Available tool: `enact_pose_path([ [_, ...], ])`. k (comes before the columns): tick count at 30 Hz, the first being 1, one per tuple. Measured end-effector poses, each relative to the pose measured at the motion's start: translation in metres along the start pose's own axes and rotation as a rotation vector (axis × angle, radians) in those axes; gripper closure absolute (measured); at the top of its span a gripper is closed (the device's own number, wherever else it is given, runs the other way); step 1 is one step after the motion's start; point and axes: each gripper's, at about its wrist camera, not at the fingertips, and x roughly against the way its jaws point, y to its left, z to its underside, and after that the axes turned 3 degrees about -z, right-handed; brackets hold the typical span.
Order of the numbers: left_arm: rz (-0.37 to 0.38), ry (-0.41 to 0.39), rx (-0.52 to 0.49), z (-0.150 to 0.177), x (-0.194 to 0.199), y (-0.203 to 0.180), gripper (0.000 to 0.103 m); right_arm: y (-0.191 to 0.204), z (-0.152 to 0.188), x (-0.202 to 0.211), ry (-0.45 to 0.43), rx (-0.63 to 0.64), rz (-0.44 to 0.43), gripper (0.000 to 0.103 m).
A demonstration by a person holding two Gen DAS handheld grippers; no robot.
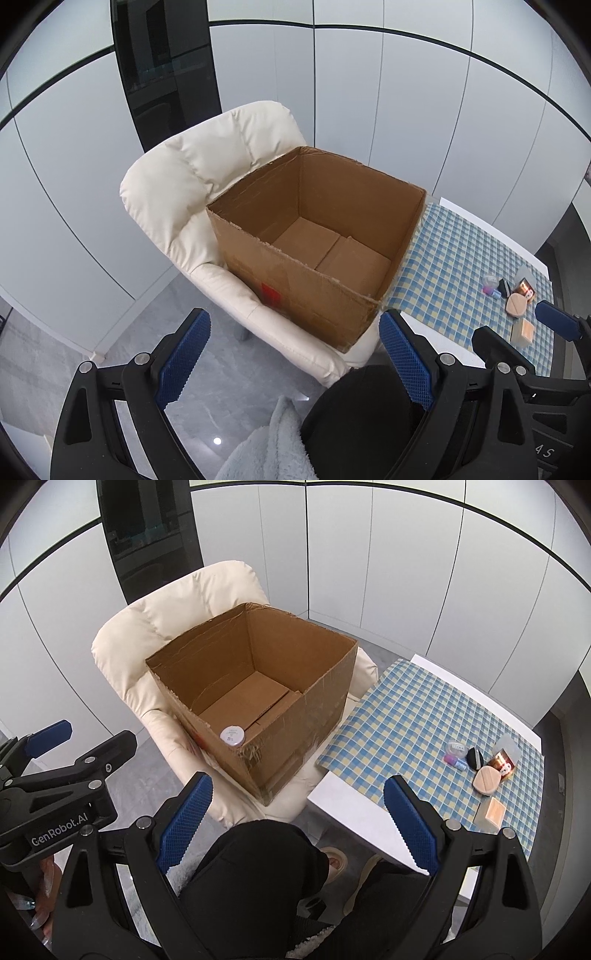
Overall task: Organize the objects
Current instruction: 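Move both open tools away from the box toward the checked table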
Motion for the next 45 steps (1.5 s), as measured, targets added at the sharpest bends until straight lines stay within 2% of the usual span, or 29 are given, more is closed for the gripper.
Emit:
enact_pose_path([
  [6, 0.012, -0.005, -0.024, 0.011, 0.013, -0.006, 0.010, -0.003, 0.015, 0.017, -0.010, -0.013, 0.027, 0.007],
  [19, 0.029, 0.001, -0.061, 0.037, 0.034, -0.021, 0.010, -0.016, 0.049, 0.041, 0.008, -0.076, 0.026, 0.007],
  [45, 0.042, -0.015, -0.125, 0.044, 0.048, -0.045, 0.010, -0.037, 0.063, 0.056, 0.009, -0.154, 0.037, 0.007],
])
